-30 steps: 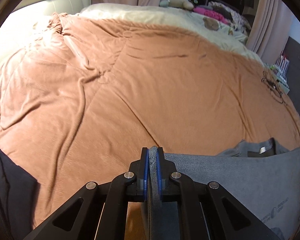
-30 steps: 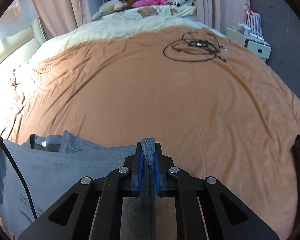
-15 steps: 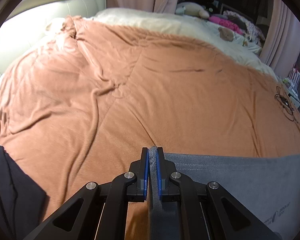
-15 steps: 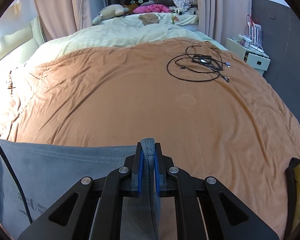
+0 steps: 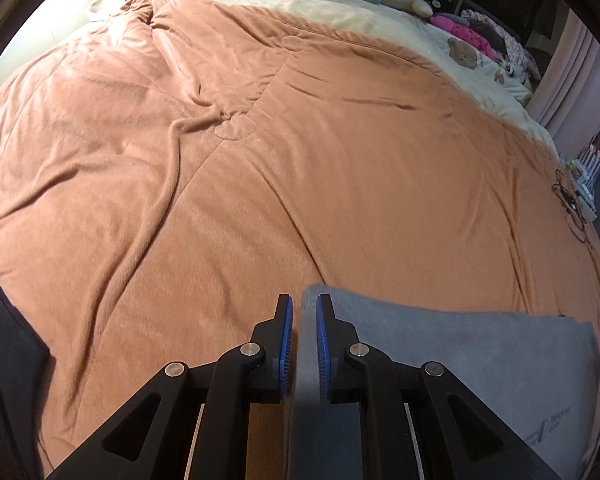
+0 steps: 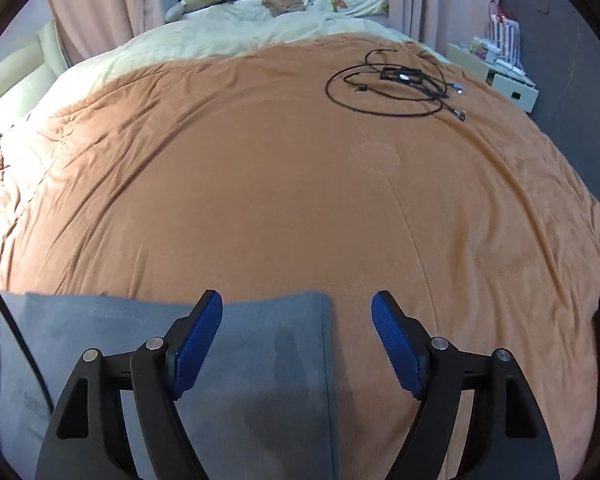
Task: Fold small clothes
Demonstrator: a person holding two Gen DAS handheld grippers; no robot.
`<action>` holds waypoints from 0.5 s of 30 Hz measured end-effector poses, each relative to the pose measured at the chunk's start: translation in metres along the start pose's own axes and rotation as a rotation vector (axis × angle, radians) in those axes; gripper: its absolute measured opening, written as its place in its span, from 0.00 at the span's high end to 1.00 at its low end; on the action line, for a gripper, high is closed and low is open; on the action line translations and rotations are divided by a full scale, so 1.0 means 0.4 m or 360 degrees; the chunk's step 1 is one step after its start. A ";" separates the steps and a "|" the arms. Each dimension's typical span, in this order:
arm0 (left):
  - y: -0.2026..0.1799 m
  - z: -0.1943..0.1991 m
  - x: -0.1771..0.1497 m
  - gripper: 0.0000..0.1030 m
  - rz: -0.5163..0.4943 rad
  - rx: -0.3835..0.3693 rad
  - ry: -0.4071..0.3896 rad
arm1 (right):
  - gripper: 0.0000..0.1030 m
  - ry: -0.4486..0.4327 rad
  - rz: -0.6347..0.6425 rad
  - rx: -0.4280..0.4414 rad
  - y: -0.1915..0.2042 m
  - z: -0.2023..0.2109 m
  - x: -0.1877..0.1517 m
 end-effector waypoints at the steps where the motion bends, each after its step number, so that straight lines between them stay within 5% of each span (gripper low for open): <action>1: -0.001 0.008 -0.007 0.87 -0.0005 -0.0013 0.0004 | 0.26 -0.0007 0.0022 -0.0004 0.008 0.020 -0.010; 15: -0.033 0.213 -0.180 0.87 -0.0068 -0.0133 0.0002 | 0.26 0.0144 0.0287 0.0223 0.132 0.219 -0.176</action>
Point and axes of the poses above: each gripper's, at about its wrist camera, not at the fingertips, and z roughly against the way its jaws point, y to its left, x to its top, the point moved 4 cm from there along -z, roughly the way its jaws point, and after that the axes turned 14 degrees about x, right-handed, at the moved point
